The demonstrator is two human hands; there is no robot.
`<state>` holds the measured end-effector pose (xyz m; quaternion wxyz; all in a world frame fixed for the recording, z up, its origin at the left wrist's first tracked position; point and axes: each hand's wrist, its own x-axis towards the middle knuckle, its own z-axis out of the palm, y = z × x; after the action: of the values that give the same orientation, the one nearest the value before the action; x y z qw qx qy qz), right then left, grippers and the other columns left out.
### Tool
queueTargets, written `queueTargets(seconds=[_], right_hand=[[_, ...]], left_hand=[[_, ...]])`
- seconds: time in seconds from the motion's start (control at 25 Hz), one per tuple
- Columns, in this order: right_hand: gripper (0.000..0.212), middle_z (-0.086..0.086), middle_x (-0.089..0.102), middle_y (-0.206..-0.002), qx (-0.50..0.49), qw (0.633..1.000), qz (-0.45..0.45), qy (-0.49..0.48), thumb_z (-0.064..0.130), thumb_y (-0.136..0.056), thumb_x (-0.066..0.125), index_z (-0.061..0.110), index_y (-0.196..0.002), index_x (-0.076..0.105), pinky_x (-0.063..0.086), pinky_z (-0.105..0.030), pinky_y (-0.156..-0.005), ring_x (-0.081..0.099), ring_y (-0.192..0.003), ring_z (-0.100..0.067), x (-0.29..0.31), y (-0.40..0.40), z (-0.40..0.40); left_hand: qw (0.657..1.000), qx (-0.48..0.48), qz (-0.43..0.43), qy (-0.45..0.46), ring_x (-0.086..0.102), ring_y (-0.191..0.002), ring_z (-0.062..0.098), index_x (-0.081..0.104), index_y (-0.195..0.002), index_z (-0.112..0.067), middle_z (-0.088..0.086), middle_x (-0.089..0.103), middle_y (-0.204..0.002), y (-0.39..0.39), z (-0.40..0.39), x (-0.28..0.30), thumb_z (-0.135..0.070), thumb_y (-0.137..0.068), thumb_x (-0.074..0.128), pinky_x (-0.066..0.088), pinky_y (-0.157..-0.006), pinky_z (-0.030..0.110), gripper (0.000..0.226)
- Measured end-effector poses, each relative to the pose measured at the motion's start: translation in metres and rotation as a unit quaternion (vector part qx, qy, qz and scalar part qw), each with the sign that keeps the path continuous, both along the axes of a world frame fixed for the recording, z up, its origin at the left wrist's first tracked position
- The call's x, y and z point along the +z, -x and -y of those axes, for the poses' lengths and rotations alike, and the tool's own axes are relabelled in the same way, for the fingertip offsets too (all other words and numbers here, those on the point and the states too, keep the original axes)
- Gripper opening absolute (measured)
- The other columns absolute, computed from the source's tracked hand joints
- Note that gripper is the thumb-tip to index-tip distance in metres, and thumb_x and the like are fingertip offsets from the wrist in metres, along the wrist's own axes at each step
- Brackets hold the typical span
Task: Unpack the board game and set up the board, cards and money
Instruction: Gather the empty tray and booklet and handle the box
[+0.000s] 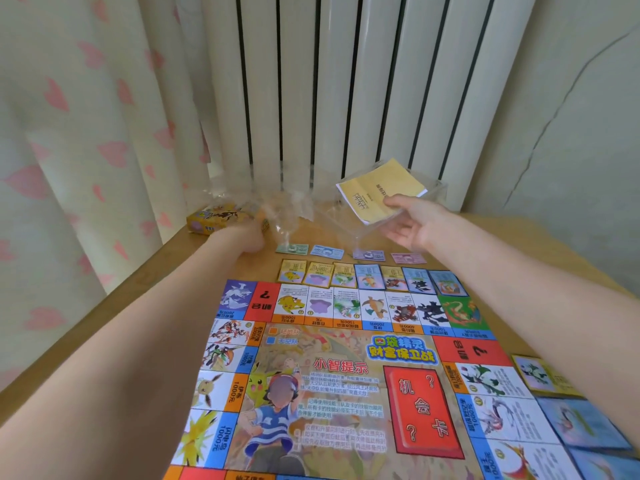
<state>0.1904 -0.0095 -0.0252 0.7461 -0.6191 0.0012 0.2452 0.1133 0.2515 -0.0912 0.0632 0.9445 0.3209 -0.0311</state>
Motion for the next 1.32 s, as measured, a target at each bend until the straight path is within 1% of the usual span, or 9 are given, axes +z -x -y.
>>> queueTargets(seconds=[0.24, 0.4, 0.52, 0.6, 0.68, 0.8, 1.12, 1.2, 1.32], right_hand=[[0.017, -0.014, 0.061, -0.120, 0.004, 1.000, -0.006, -0.001, 0.005, -0.083, 0.065, 0.012, -0.091, 0.051, 0.055, -0.028, -0.043, 0.063, -0.082, -0.022, 0.000, 0.001, -0.005], [0.030, -0.015, 0.059, -0.124, 0.068, 0.997, -0.035, 0.005, 0.008, -0.083, 0.066, 0.010, -0.109, 0.050, 0.051, -0.031, -0.070, 0.062, -0.103, -0.027, 0.001, 0.019, -0.021], [0.019, -0.015, 0.061, -0.121, 0.086, 0.996, -0.033, -0.003, 0.009, -0.084, 0.065, 0.011, -0.098, 0.052, 0.051, -0.030, -0.060, 0.062, -0.105, -0.027, 0.010, 0.030, -0.028], [0.019, -0.015, 0.062, -0.118, 0.076, 0.996, -0.035, -0.002, 0.009, -0.083, 0.067, 0.011, -0.096, 0.053, 0.053, -0.030, -0.047, 0.065, -0.090, -0.025, 0.013, 0.029, -0.027], [0.022, -0.015, 0.064, -0.115, 0.060, 0.998, -0.036, -0.002, 0.009, -0.082, 0.068, 0.011, -0.098, 0.053, 0.051, -0.025, -0.037, 0.064, -0.076, -0.024, 0.016, 0.028, -0.022], [0.022, -0.013, 0.064, -0.112, 0.035, 0.999, -0.029, -0.014, 0.009, -0.082, 0.068, 0.011, -0.098, 0.053, 0.051, -0.025, -0.036, 0.063, -0.071, -0.022, 0.024, 0.026, -0.011], [0.039, -0.014, 0.056, -0.125, -0.053, 0.993, 0.033, -0.105, 0.011, -0.083, 0.067, 0.013, -0.118, 0.050, 0.052, -0.026, -0.039, 0.064, -0.087, -0.024, 0.069, 0.004, 0.035], [0.043, -0.015, 0.056, -0.123, -0.067, 0.989, 0.051, -0.121, 0.010, -0.082, 0.068, 0.011, -0.121, 0.051, 0.050, -0.025, -0.036, 0.061, -0.076, -0.023, 0.076, -0.004, 0.044], [0.051, -0.015, 0.054, -0.125, -0.079, 0.990, 0.054, -0.099, 0.009, -0.082, 0.068, 0.010, -0.128, 0.047, 0.052, -0.026, -0.039, 0.061, -0.085, -0.023, 0.068, -0.014, 0.052]], left_hand=[[0.995, 0.011, 0.025, -0.097, 0.043, -0.128, 0.032, 0.048, -0.128, -0.009, 0.016, 0.049, -0.134, 0.030, 0.004, 0.005, -0.023, -0.092, 0.045, 0.033, -0.109, 0.045, 0.040], [0.983, -0.010, 0.122, 0.140, 0.054, -0.108, 0.024, 0.068, -0.096, -0.007, 0.009, 0.063, -0.111, 0.059, 0.017, 0.033, -0.015, -0.080, 0.065, 0.046, -0.084, 0.028, 0.018], [0.842, -0.060, 0.173, 0.508, 0.058, -0.104, 0.022, 0.069, -0.081, -0.009, 0.006, 0.070, -0.101, 0.098, 0.018, 0.056, -0.020, -0.045, 0.079, 0.047, -0.088, 0.028, 0.039], [0.763, -0.047, 0.200, 0.613, 0.063, -0.102, 0.027, 0.067, -0.090, -0.012, 0.011, 0.068, -0.108, 0.115, 0.010, 0.066, -0.030, -0.036, 0.091, 0.049, -0.094, 0.040, 0.062], [0.727, 0.006, 0.273, 0.631, 0.065, -0.084, 0.028, 0.060, -0.083, -0.010, 0.013, 0.065, -0.094, 0.117, 0.013, 0.073, -0.042, -0.048, 0.087, 0.058, -0.076, 0.037, 0.055], [0.689, 0.127, 0.387, 0.599, 0.058, -0.054, 0.014, 0.048, -0.077, -0.007, 0.009, 0.058, -0.079, 0.099, 0.018, 0.079, -0.018, -0.090, 0.055, 0.050, -0.043, 0.017, 0.019], [0.515, 0.034, 0.520, 0.680, 0.059, -0.059, 0.008, 0.054, -0.084, -0.011, 0.003, 0.070, -0.077, 0.067, 0.038, 0.109, -0.002, -0.091, 0.035, 0.048, -0.049, 0.016, 0.022], [0.536, 0.016, 0.495, 0.683, 0.060, -0.059, 0.009, 0.056, -0.092, -0.010, 0.003, 0.068, -0.080, 0.043, 0.057, 0.106, -0.004, -0.092, 0.037, 0.051, -0.052, 0.018, 0.020], [0.637, 0.051, 0.420, 0.645, 0.057, -0.070, 0.013, 0.056, -0.094, -0.002, 0.007, 0.061, -0.084, 0.007, 0.089, 0.093, -0.011, -0.096, 0.045, 0.051, -0.070, 0.020, 0.014]])
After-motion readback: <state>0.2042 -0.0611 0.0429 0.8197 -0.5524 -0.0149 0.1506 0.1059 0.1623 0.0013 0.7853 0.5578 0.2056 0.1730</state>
